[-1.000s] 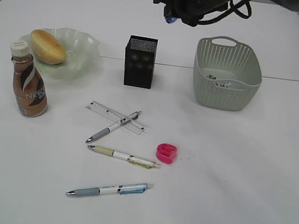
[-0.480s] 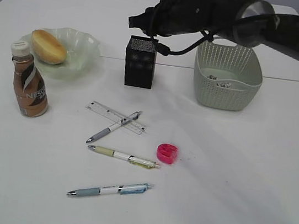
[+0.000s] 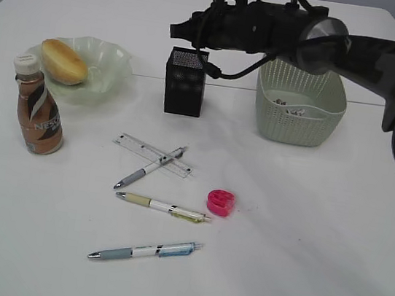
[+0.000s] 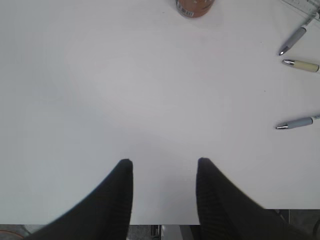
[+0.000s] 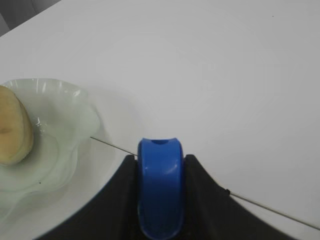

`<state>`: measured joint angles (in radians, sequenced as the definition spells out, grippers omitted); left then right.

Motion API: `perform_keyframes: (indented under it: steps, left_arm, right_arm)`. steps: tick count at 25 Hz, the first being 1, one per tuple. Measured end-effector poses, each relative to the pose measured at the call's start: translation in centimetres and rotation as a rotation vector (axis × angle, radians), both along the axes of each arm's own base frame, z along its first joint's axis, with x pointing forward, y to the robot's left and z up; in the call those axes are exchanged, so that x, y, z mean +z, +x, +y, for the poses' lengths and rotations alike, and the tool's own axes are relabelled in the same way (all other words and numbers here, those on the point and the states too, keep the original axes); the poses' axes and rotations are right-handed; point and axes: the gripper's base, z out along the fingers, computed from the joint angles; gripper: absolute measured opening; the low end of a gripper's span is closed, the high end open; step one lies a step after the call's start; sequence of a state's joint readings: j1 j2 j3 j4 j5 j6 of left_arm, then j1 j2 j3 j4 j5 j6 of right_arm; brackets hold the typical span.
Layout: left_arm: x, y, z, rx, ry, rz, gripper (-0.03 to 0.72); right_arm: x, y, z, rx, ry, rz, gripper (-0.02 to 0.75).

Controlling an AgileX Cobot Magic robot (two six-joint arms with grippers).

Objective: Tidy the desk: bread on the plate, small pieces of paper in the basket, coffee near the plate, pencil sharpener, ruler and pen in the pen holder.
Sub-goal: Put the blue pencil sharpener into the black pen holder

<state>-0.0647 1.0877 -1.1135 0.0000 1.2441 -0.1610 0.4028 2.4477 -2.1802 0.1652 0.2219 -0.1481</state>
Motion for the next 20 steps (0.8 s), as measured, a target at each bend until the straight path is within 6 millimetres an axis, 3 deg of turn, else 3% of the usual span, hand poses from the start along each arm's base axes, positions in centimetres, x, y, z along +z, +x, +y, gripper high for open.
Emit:
perform_keyframes:
  steps: [4, 14, 20]
  left_arm:
    - [0.0, 0.0, 0.0, 0.000, 0.000, 0.000, 0.307]
    - [0.0, 0.0, 0.0, 0.000, 0.000, 0.000, 0.307]
    - [0.0, 0.0, 0.0, 0.000, 0.000, 0.000, 0.307]
  right_arm:
    - [-1.4, 0.3, 0.1, -0.001, -0.004, 0.020, 0.185]
    - [-1.4, 0.3, 0.1, -0.004, 0.007, 0.014, 0.202]
    - [-1.4, 0.3, 0.2, -0.007, 0.021, 0.020, 0.290]
